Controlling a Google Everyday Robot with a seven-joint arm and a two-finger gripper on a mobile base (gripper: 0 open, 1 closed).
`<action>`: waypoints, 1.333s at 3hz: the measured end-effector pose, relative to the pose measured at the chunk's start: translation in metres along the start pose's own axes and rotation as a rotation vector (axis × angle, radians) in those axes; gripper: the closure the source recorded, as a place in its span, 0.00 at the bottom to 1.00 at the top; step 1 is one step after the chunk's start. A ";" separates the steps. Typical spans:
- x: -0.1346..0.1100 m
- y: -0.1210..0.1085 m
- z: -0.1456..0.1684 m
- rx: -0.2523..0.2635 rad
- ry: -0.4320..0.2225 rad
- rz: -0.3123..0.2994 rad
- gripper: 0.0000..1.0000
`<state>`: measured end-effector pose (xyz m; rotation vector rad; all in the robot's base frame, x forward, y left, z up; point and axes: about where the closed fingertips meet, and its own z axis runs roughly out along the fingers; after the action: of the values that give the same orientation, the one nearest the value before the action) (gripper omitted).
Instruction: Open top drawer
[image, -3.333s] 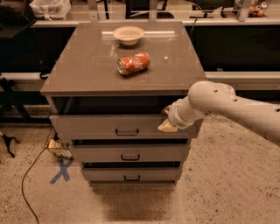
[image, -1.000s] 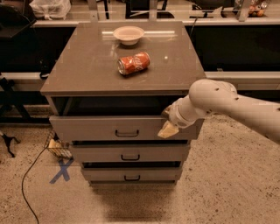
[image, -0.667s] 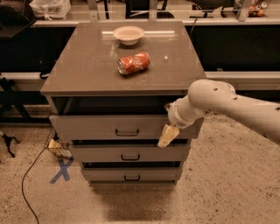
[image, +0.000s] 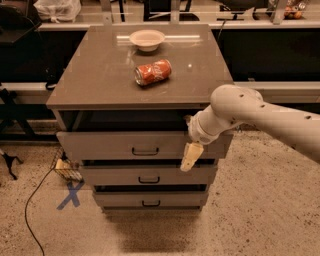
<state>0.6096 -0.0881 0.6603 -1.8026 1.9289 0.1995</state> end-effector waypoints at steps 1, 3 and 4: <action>-0.001 0.000 0.009 -0.047 -0.004 -0.016 0.02; 0.003 0.000 0.003 -0.038 0.013 -0.024 0.47; 0.009 0.010 -0.018 -0.008 0.029 -0.039 0.72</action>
Offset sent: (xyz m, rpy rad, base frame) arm 0.0076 0.0065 -0.0118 -0.0070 0.0509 0.0563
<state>0.5956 -0.1028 0.6701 -1.8566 1.9131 0.1688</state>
